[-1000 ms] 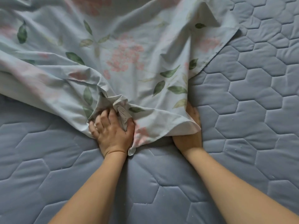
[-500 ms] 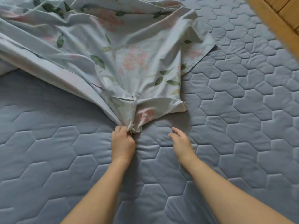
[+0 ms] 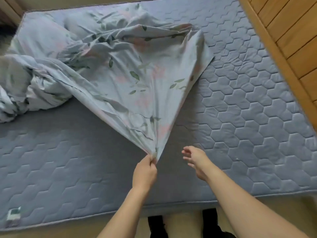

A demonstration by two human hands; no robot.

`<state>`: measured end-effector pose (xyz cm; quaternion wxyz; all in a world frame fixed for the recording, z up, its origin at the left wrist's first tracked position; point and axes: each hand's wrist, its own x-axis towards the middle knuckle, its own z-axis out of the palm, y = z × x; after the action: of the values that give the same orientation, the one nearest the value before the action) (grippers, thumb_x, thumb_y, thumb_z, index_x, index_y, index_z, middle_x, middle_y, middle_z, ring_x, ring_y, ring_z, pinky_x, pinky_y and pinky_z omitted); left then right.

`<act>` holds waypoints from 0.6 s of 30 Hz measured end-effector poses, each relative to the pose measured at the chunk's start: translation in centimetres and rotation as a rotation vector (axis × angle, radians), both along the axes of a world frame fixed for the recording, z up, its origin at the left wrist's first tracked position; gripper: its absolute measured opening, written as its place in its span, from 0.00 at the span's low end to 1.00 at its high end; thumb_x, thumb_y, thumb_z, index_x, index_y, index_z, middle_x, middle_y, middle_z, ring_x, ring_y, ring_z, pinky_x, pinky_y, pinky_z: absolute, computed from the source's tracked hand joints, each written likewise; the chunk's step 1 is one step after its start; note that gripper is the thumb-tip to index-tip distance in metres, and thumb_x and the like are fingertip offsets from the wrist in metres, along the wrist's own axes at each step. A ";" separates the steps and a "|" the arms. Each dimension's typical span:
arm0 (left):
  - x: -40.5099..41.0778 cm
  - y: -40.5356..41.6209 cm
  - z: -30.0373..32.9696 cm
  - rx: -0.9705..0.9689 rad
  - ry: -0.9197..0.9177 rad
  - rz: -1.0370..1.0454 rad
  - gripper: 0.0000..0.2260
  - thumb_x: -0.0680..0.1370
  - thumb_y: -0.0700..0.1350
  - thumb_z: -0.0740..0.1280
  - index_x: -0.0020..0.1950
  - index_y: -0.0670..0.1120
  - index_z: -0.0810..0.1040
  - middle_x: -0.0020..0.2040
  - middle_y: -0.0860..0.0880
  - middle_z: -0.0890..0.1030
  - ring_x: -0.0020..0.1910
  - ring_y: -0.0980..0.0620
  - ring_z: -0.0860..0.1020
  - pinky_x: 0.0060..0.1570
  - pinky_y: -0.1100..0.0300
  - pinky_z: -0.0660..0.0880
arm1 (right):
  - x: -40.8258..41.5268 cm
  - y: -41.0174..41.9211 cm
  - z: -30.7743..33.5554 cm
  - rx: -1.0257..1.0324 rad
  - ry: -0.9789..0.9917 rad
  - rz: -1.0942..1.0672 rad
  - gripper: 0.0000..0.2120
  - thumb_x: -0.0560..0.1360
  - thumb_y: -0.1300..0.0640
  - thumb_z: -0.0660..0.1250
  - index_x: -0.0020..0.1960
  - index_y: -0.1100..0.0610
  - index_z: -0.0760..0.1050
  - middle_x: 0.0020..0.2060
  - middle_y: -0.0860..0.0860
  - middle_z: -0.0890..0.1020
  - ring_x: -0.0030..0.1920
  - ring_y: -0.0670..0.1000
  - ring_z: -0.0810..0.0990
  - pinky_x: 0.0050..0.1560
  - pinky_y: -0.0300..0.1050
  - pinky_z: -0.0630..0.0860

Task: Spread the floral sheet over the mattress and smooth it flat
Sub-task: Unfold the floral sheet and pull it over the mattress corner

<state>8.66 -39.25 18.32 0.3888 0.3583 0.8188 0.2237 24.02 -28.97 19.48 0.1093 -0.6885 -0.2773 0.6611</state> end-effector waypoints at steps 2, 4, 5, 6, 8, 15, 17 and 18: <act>1.5 -0.8 3.9 0.048 0.030 -0.092 0.13 0.80 0.45 0.58 0.35 0.47 0.64 0.31 0.51 0.71 0.32 0.48 0.68 0.33 0.54 0.64 | 0.9 -1.6 3.7 0.102 0.012 0.030 0.05 0.79 0.57 0.59 0.48 0.54 0.74 0.48 0.52 0.78 0.41 0.48 0.75 0.40 0.42 0.67; 3.5 -2.0 7.5 0.077 0.112 -0.220 0.12 0.80 0.45 0.59 0.36 0.45 0.66 0.32 0.48 0.72 0.33 0.46 0.70 0.33 0.52 0.66 | 1.8 -2.6 7.3 0.241 -0.009 0.090 0.07 0.79 0.58 0.59 0.53 0.56 0.75 0.46 0.51 0.77 0.39 0.45 0.74 0.37 0.38 0.66; 4.7 -2.9 9.4 0.081 0.154 -0.293 0.11 0.79 0.45 0.59 0.37 0.44 0.67 0.33 0.47 0.74 0.34 0.44 0.71 0.34 0.51 0.66 | 2.5 -2.9 9.2 0.311 -0.016 0.101 0.09 0.79 0.59 0.60 0.56 0.58 0.76 0.45 0.51 0.77 0.40 0.45 0.74 0.36 0.37 0.67; 5.9 -3.9 11.0 0.074 0.193 -0.367 0.11 0.78 0.44 0.60 0.37 0.44 0.67 0.34 0.45 0.75 0.36 0.43 0.72 0.35 0.51 0.66 | 3.2 -3.1 11.1 0.370 -0.027 0.115 0.10 0.79 0.59 0.61 0.58 0.59 0.75 0.44 0.50 0.77 0.40 0.46 0.73 0.37 0.36 0.67; 8.0 -5.5 13.3 0.064 0.249 -0.476 0.11 0.78 0.45 0.59 0.36 0.46 0.65 0.37 0.42 0.76 0.39 0.42 0.72 0.36 0.51 0.63 | 4.2 -2.8 13.7 0.432 -0.038 0.158 0.12 0.78 0.59 0.62 0.59 0.62 0.75 0.45 0.51 0.77 0.42 0.47 0.73 0.38 0.36 0.68; 15.3 -6.7 18.9 0.256 0.315 -0.720 0.17 0.81 0.53 0.59 0.42 0.42 0.77 0.43 0.42 0.80 0.44 0.43 0.75 0.42 0.54 0.69 | 8.6 -2.9 17.3 0.046 -0.014 0.336 0.08 0.78 0.54 0.58 0.41 0.55 0.65 0.32 0.52 0.65 0.29 0.49 0.61 0.31 0.40 0.57; 16.5 -6.0 19.2 0.294 0.321 -0.796 0.17 0.80 0.52 0.59 0.40 0.42 0.77 0.42 0.43 0.80 0.44 0.43 0.76 0.41 0.54 0.71 | 10.3 -2.8 16.9 -0.041 -0.037 0.401 0.09 0.79 0.53 0.57 0.42 0.56 0.64 0.31 0.52 0.63 0.28 0.49 0.59 0.30 0.40 0.56; 17.2 -5.4 19.5 0.308 0.337 -0.829 0.17 0.80 0.52 0.59 0.40 0.42 0.78 0.41 0.44 0.81 0.44 0.43 0.76 0.41 0.53 0.72 | 11.3 -2.4 16.8 -0.073 -0.051 0.428 0.09 0.79 0.52 0.56 0.45 0.58 0.66 0.32 0.53 0.65 0.29 0.49 0.61 0.30 0.40 0.57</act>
<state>25.84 -44.66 37.81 0.2493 0.7398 0.6157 0.1073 35.34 -31.34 36.31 -0.0656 -0.6337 -0.3958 0.6614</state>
